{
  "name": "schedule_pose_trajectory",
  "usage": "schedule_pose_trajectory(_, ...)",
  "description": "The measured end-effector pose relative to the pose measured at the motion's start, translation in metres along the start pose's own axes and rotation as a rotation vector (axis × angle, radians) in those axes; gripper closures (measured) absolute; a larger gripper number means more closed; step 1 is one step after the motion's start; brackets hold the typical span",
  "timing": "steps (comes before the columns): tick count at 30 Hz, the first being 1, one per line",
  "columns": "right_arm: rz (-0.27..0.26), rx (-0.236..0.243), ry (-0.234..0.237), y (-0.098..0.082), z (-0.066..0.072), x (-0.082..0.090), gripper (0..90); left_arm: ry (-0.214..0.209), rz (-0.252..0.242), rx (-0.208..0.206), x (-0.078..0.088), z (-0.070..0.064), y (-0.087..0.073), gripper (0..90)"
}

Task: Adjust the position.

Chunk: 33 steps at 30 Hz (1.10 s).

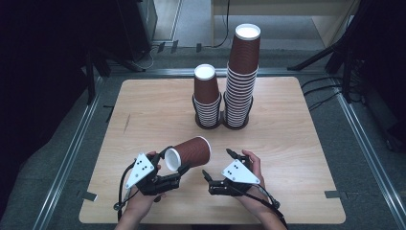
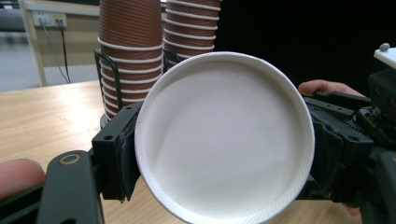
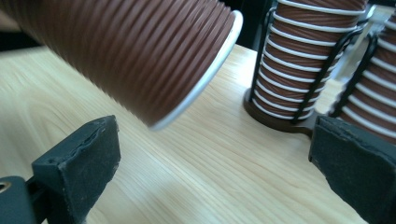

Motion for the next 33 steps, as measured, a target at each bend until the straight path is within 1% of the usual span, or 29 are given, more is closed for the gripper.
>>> schedule_pose_trajectory(3, -0.008, -0.089, 0.017, 0.006, 0.000, 0.002, 2.2, 0.009, -0.011, 0.002, 0.001, 0.001, 0.001, 22.4)
schedule_pose_trajectory(5, -0.018, -0.160, 0.043, 0.011, 0.001, 0.004, 1.7, 0.013, -0.018, 0.001, 0.001, 0.001, 0.001, 22.3)
schedule_pose_trajectory(6, -0.011, -0.230, 0.073, 0.014, 0.003, 0.005, 0.6, 0.015, -0.020, -0.003, 0.000, 0.002, 0.001, 22.3)
schedule_pose_trajectory(7, -0.007, -0.246, 0.074, 0.015, 0.003, 0.005, 0.3, 0.016, -0.021, -0.003, 0.000, 0.001, 0.001, 22.3)
schedule_pose_trajectory(9, -0.001, -0.256, 0.070, 0.017, 0.004, 0.005, 0.0, 0.018, -0.021, -0.006, 0.000, 0.001, 0.000, 22.3)
schedule_pose_trajectory(12, 0.014, -0.275, 0.076, 0.017, 0.008, 0.005, 0.0, 0.017, -0.025, -0.005, -0.002, -0.001, 0.000, 22.3)
schedule_pose_trajectory(13, 0.019, -0.291, 0.081, 0.017, 0.010, 0.004, 0.0, 0.016, -0.027, -0.007, -0.002, -0.001, 0.000, 22.3)
schedule_pose_trajectory(17, 0.047, -0.382, 0.110, 0.019, 0.014, 0.003, 0.0, 0.024, -0.045, -0.008, -0.001, -0.001, 0.001, 22.3)
schedule_pose_trajectory(18, 0.051, -0.418, 0.117, 0.020, 0.014, 0.003, 0.0, 0.025, -0.050, -0.007, -0.001, 0.000, 0.001, 22.3)
schedule_pose_trajectory(20, 0.051, -0.473, 0.127, 0.022, 0.014, 0.004, 0.0, 0.028, -0.056, -0.004, -0.001, 0.000, 0.001, 22.3)
schedule_pose_trajectory(24, 0.046, -0.550, 0.152, 0.026, 0.015, 0.004, 0.0, 0.032, -0.055, -0.015, -0.001, 0.001, 0.000, 22.3)
schedule_pose_trajectory(25, 0.052, -0.569, 0.157, 0.026, 0.015, 0.004, 0.0, 0.033, -0.056, -0.017, -0.002, 0.000, 0.000, 22.3)
schedule_pose_trajectory(27, 0.057, -0.594, 0.165, 0.026, 0.016, 0.004, 0.0, 0.032, -0.060, -0.021, -0.002, 0.000, 0.000, 22.2)
schedule_pose_trajectory(29, 0.067, -0.642, 0.182, 0.026, 0.016, 0.004, 0.0, 0.032, -0.062, -0.025, -0.002, -0.001, 0.000, 22.2)
schedule_pose_trajectory(33, 0.094, -0.782, 0.235, 0.030, 0.018, 0.006, 0.0, 0.034, -0.069, -0.025, -0.003, -0.001, 0.000, 22.2)
Point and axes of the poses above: each handheld gripper's, and its own axes: x roughly backward along the jaws, y roughly out of its top, z roughly to its left, the point moved 9 cm from there along -x, roughly forward along the jaws, and after that the axes turned 12 degrees about -y, right-handed, at the moved point
